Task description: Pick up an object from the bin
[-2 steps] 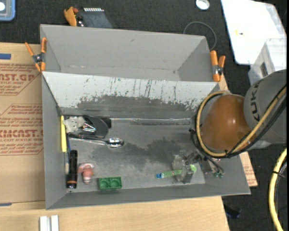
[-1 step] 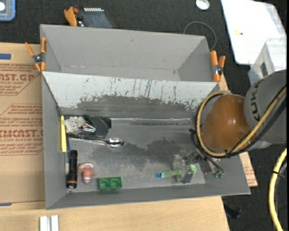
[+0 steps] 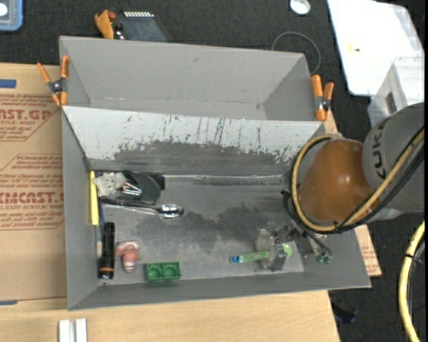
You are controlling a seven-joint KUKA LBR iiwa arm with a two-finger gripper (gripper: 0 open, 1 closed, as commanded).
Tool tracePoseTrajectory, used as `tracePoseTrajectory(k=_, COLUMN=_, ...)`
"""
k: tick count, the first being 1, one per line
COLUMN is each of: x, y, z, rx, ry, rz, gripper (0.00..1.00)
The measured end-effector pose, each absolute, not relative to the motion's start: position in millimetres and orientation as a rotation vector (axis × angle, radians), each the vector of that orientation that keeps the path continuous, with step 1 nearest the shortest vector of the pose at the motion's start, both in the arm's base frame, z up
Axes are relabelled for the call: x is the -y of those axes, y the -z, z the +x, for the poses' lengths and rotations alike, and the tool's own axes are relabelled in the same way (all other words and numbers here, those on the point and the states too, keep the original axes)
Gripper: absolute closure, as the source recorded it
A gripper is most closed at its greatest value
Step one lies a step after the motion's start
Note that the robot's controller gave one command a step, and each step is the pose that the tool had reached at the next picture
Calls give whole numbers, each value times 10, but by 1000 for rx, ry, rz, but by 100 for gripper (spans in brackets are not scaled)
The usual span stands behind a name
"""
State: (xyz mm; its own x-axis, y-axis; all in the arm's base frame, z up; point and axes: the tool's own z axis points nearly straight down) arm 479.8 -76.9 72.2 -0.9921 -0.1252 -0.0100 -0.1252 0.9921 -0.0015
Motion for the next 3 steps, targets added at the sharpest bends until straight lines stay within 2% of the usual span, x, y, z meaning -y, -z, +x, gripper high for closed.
tracePoseTrajectory(k=1, x=764, y=-1117, z=4797, rx=-3125, ry=1, rz=-190, gripper=100)
tracePoseTrajectory(k=2, x=762, y=-1038, z=4791, rx=-3128, ry=0, rz=-193, gripper=100)
tracePoseTrajectory(k=3, x=756, y=-1712, z=4802, rx=-3124, ry=2, rz=-193, gripper=100)
